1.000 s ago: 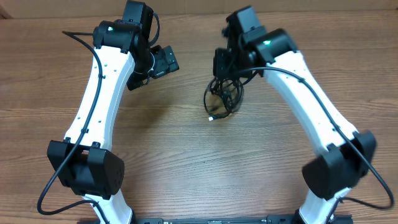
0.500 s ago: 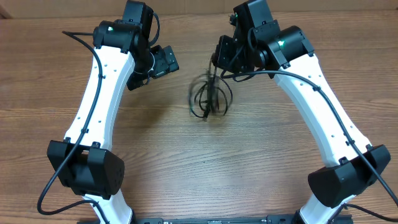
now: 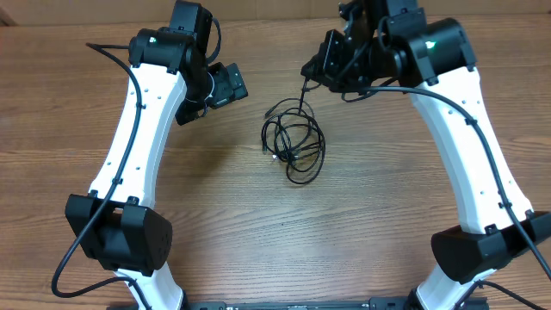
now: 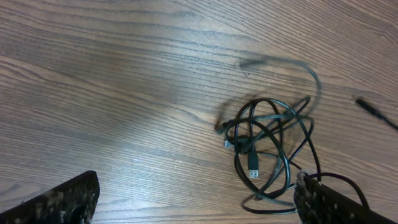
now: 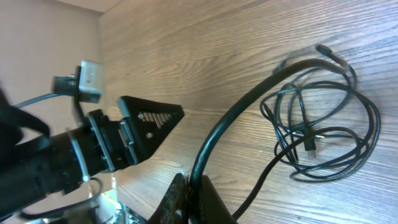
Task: Untangle cables
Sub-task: 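Lift the grasped cable loop upward and away with the right gripper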
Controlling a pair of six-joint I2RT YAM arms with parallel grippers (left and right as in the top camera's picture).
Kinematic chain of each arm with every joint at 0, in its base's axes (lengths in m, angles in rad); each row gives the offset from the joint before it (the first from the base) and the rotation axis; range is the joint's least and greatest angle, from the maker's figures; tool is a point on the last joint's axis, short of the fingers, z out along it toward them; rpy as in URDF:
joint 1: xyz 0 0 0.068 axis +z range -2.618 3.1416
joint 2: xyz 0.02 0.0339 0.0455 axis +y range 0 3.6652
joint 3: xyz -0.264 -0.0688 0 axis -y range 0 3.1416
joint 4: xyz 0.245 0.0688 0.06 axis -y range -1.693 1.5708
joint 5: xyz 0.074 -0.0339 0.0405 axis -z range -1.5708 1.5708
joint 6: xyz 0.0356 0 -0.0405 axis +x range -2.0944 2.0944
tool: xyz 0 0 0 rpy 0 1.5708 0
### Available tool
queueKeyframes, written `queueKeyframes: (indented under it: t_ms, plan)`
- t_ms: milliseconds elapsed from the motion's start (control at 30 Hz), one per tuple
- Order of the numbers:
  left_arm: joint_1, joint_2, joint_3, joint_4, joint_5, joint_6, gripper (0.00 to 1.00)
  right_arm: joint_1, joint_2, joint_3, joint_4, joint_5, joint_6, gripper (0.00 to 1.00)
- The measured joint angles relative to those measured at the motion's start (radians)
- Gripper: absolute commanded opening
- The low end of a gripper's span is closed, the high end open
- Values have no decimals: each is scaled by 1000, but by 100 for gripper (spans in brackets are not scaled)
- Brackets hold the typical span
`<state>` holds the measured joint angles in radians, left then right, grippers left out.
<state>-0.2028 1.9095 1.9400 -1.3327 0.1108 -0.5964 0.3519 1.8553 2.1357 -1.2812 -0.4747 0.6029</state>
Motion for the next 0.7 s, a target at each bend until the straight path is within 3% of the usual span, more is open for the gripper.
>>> queueKeyframes:
  t_ms: [200,367,433,567,700]
  plan:
    - [0,0,0,0,0,0,100,-24,4,32,195,-286,11,4]
    - [0,0,0,0,0,0,99,-129,5,159,453,-594,180,4]
    - [0,0,0,0,0,0,100,-163,2,198,481,-641,226,4]
    - [0,0,0,0,0,0,100,-186,-8,218,413,-669,257,4]
    - [0,0,0,-1,0,0,100,-184,-7,219,197,-571,212,4]
